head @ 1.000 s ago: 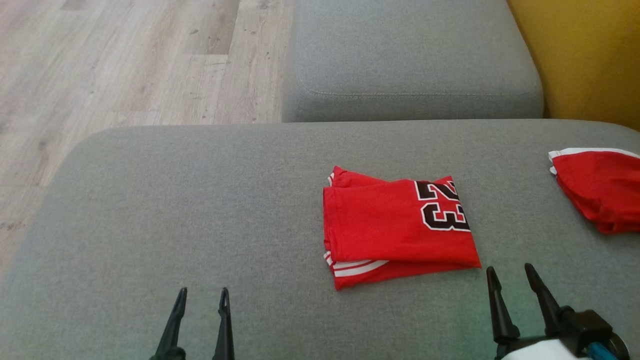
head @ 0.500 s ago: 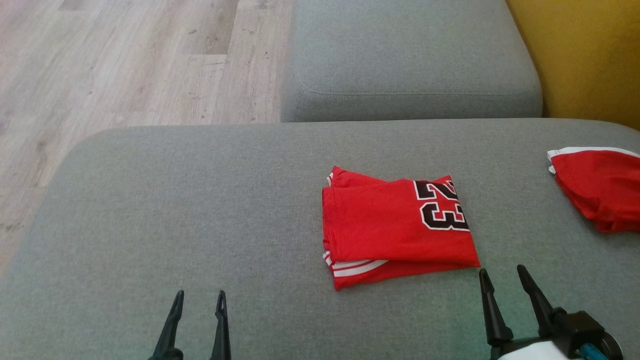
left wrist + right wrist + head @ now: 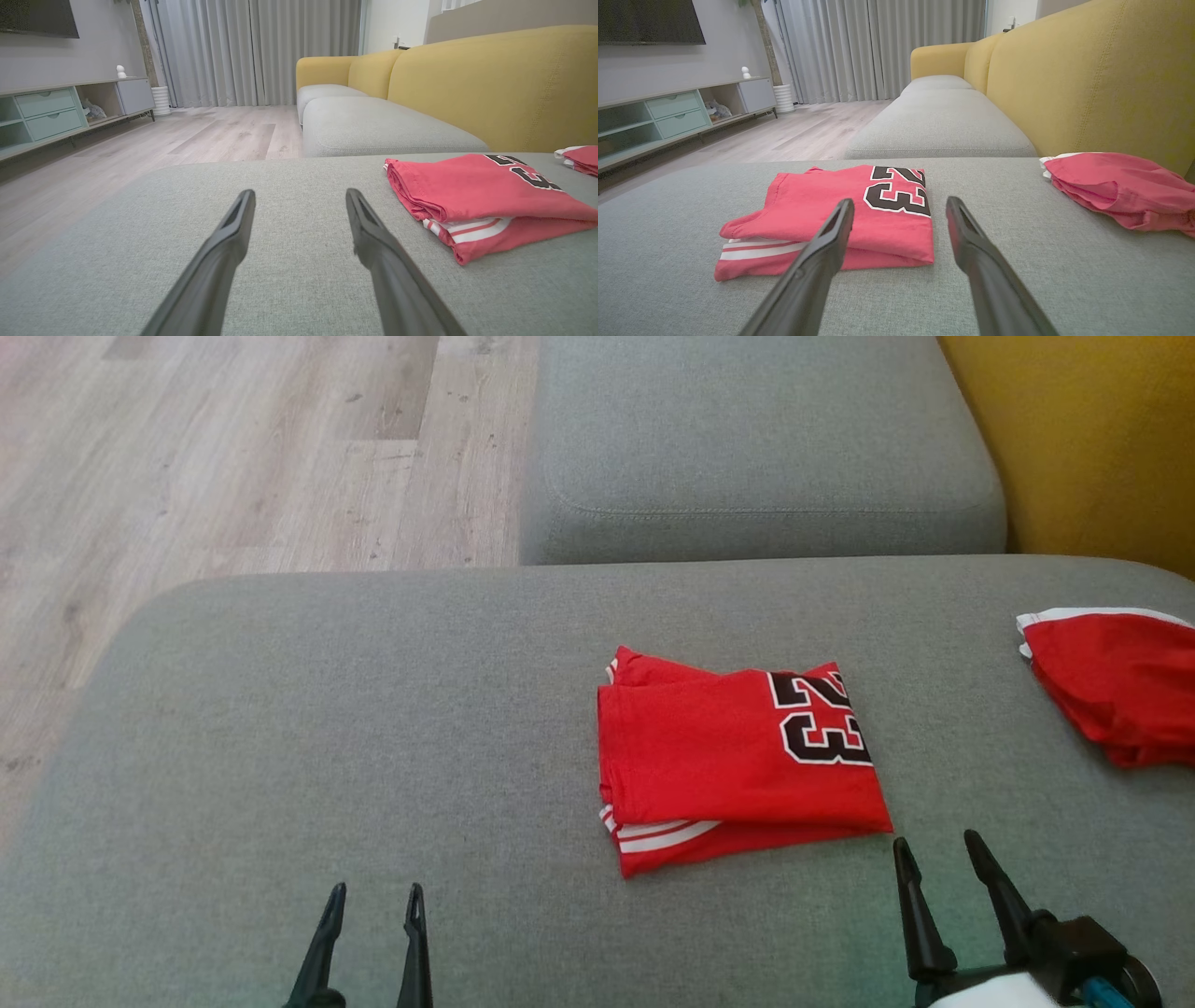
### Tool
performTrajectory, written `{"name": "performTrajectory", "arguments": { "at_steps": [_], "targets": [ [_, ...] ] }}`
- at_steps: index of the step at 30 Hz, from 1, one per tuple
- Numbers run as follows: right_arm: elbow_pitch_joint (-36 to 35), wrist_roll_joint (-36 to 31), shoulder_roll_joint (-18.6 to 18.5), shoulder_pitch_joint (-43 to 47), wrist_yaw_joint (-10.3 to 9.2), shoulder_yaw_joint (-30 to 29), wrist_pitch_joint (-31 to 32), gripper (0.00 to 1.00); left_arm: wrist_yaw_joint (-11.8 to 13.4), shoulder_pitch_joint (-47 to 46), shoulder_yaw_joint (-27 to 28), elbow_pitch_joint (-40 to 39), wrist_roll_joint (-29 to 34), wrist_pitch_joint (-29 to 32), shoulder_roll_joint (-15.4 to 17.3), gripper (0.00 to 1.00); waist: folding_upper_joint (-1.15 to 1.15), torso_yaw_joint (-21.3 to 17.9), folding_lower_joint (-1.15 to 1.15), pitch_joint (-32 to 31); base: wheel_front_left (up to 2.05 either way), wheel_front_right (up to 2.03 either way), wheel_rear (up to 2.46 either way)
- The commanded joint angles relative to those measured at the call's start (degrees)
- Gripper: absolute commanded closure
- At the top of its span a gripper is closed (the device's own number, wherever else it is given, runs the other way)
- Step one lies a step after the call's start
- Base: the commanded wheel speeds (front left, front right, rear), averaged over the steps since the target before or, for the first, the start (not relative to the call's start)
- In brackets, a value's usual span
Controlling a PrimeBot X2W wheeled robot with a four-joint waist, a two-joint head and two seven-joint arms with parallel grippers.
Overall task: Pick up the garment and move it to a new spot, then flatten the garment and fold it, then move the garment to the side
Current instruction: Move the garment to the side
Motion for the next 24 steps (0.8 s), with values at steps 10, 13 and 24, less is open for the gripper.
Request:
{"name": "performTrajectory", "arguments": {
  "at_steps": [10,13,24],
  "targets": [
    [-1.52,0.90,-0.32,-1.69,-0.04,0.45,-0.77,0.00,-0.64,-2.18,1.20,-1.26,1.71,-0.30,-0.91,0.00,0.00,1.06,0.00,2.66,0.00,0.00,0.00],
    [-0.63,1.07,-0.32,-3.20,-0.04,-0.08,-0.77,0.00,-0.79,-2.58,1.19,-2.18,1.24,-0.30,-1.01,0.00,0.00,1.37,0.00,4.23,0.00,0.00,0.00],
    [8.95,2.82,-3.21,-17.89,-0.04,-1.96,5.96,0.00,-0.31,-6.52,-2.31,-2.99,4.81,-0.30,-1.17,0.00,0.00,3.61,0.00,10.68,0.00,0.00,0.00]
  ]
}}
